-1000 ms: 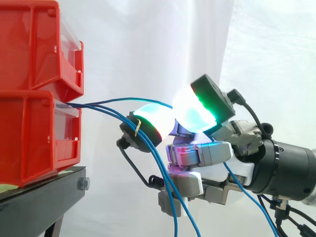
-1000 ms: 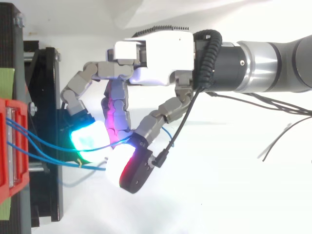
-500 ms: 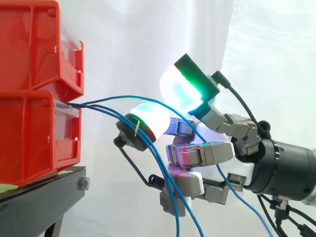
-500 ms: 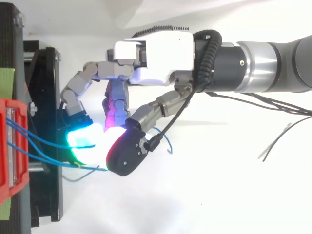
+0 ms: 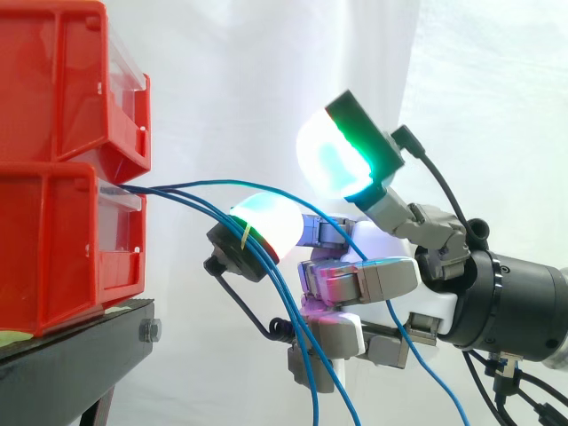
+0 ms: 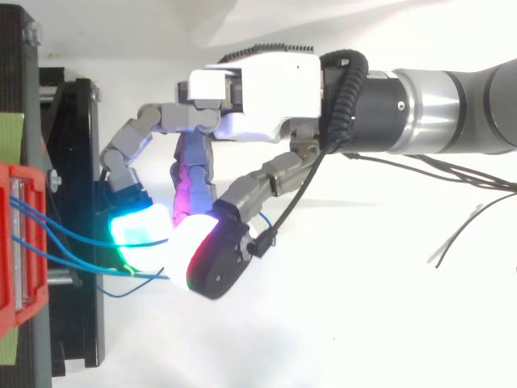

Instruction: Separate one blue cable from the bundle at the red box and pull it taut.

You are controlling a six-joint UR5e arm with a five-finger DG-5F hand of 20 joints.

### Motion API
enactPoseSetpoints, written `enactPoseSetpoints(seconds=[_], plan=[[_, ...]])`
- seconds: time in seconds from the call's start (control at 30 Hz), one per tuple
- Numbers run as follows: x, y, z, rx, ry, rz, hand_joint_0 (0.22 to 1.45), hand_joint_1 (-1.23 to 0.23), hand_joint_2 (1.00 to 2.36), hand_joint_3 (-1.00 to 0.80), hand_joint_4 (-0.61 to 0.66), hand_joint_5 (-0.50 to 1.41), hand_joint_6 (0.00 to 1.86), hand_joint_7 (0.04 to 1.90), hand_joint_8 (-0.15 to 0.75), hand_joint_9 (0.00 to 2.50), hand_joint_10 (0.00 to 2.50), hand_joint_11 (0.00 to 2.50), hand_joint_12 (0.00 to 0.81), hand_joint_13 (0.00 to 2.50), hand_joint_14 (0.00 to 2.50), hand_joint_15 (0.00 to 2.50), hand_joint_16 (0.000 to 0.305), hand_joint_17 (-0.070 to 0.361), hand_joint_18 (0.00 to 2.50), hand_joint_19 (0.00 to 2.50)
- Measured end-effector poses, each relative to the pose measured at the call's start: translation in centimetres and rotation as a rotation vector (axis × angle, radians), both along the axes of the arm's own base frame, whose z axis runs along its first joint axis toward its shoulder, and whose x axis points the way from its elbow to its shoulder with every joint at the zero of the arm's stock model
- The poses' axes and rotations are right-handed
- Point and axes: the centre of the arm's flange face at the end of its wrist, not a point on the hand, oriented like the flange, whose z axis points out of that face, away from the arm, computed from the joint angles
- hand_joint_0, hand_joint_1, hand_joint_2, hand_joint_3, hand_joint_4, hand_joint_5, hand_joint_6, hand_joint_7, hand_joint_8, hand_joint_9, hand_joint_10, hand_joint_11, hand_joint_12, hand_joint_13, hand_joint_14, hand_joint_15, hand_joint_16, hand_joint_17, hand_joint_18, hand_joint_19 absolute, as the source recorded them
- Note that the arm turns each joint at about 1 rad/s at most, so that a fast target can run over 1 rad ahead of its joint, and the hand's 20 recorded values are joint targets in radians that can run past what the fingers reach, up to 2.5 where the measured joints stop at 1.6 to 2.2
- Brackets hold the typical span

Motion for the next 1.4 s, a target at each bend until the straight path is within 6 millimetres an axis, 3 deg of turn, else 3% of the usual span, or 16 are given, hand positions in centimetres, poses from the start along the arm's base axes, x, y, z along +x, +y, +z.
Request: enactPoseSetpoints(seconds=[0.07, 0.13, 0.27, 0.5, 1.2, 1.4], plan=[[-0.02, 0.0, -0.04, -0.005, 0.002, -0.002, 0.62, -0.87, 1.0, -0.5, 0.1, -0.11, 0.88, 1.13, 0.391, 1.49, 0.03, 1.33, 0.439, 1.3, 0.03, 0.77, 0.05, 0.112, 1.16, 0.71], [-0.06, -0.02, -0.1, -0.012, 0.006, -0.004, 0.65, -0.86, 1.0, -0.5, 0.08, -0.11, 0.88, 1.18, 0.394, 1.49, 0.03, 1.36, 0.438, 1.31, 0.03, 0.77, 0.05, 0.111, 1.16, 0.71], [-0.14, -0.04, -0.25, -0.026, 0.015, -0.008, 0.65, -0.82, 1.01, -0.41, 0.07, -0.12, 0.9, 1.18, 0.394, 1.5, 0.03, 1.37, 0.439, 1.32, 0.03, 0.77, 0.049, 0.111, 1.16, 0.72], [-0.23, -0.1, -0.38, -0.035, 0.025, -0.011, 0.59, -0.63, 1.01, -0.42, 0.1, -0.12, 0.89, 1.1, 0.394, 1.5, 0.03, 1.34, 0.45, 1.31, 0.03, 0.77, 0.053, 0.118, 1.16, 0.73], [-0.26, -0.14, -0.42, -0.056, 0.031, -0.023, 0.49, -0.66, 1.0, -0.5, 0.13, -0.12, 0.88, 1.1, 0.428, 1.47, 0.02, 1.32, 0.472, 1.3, 0.02, 0.75, 0.058, 0.131, 1.19, 0.69], [-0.15, 0.0, -0.18, -0.058, 0.027, -0.022, 0.6, -0.6, 1.0, -0.46, 0.1, -0.12, 0.87, 1.14, 0.398, 1.47, 0.03, 1.32, 0.45, 1.28, 0.03, 0.76, 0.053, 0.118, 1.14, 0.73]])
